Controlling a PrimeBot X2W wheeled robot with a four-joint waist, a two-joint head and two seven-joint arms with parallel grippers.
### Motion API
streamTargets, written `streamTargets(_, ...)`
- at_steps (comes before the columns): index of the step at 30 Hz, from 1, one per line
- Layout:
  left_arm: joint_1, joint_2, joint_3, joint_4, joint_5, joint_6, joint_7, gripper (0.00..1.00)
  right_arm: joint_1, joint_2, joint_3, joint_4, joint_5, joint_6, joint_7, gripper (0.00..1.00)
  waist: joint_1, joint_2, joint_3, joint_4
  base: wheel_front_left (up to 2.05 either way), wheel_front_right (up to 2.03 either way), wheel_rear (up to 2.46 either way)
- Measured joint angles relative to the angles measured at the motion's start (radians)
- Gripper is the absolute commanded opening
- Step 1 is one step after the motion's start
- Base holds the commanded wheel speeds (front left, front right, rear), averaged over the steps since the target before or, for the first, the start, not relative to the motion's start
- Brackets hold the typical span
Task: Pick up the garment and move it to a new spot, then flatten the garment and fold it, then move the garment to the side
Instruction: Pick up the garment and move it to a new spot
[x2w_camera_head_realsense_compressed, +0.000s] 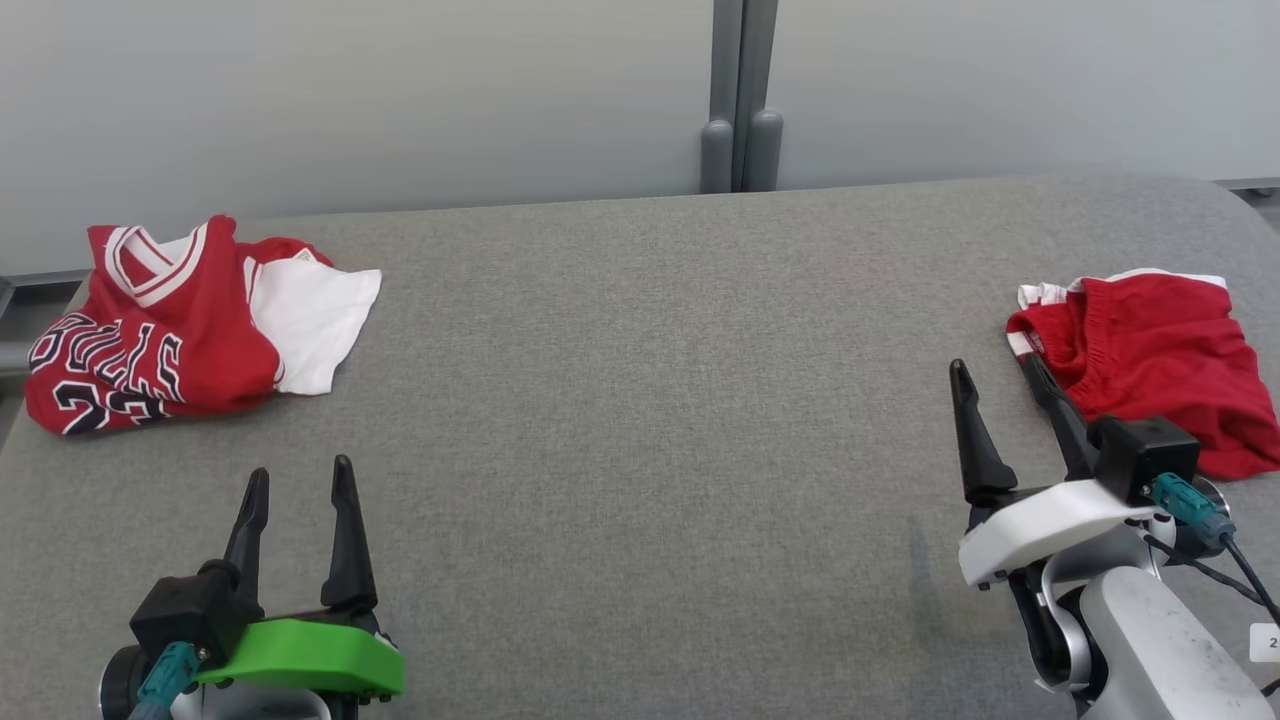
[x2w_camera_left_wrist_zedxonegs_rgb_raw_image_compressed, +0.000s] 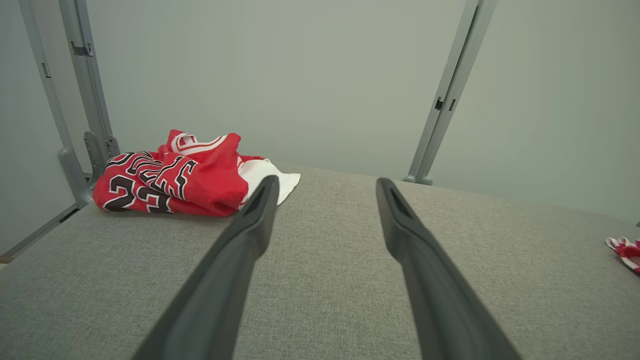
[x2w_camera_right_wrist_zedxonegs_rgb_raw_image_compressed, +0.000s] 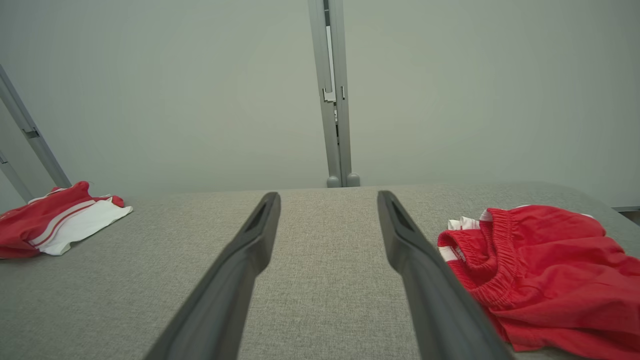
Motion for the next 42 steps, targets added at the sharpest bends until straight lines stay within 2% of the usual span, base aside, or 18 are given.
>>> streamTargets(11,-0.001,-0.003,-0.011,0.007,0.001,0.000,0.000,1.00,0.017,0.001,0.003,-0.030,-0.017,0.000,0.000,1.00,0.0000,0.0000,0.001,0.076,0.00,0.00,0.00)
streamTargets(20,0.005,-0.005,0.044,0.007,0.009,0.000,-0.002,1.00,0.015,0.009,0.067,-0.031,-0.033,0.014,0.000,1.00,0.0000,0.0000,-0.004,0.184,0.00,0.00,0.00)
streamTargets(26,0.024,-0.005,0.036,0.007,0.015,0.000,-0.002,1.00,0.014,0.022,0.075,-0.031,-0.033,0.020,0.001,1.00,0.0000,0.0000,-0.013,0.261,0.00,0.00,0.00)
streamTargets(31,0.024,-0.005,-0.012,0.007,0.016,0.000,0.000,1.00,0.017,0.022,0.051,-0.032,-0.033,0.017,0.001,1.00,0.0000,0.0000,-0.020,0.327,0.00,0.00,0.00)
streamTargets(35,0.024,-0.005,0.012,0.005,0.016,0.000,0.000,1.00,0.017,0.028,0.061,-0.032,-0.033,0.017,0.001,1.00,0.0000,0.0000,-0.024,0.375,0.00,0.00,0.00)
streamTargets(42,0.024,-0.005,0.027,-0.002,0.016,0.000,0.000,1.00,0.017,0.029,0.055,-0.033,-0.036,0.015,0.003,1.00,0.0000,0.0000,-0.025,0.387,0.00,0.00,0.00)
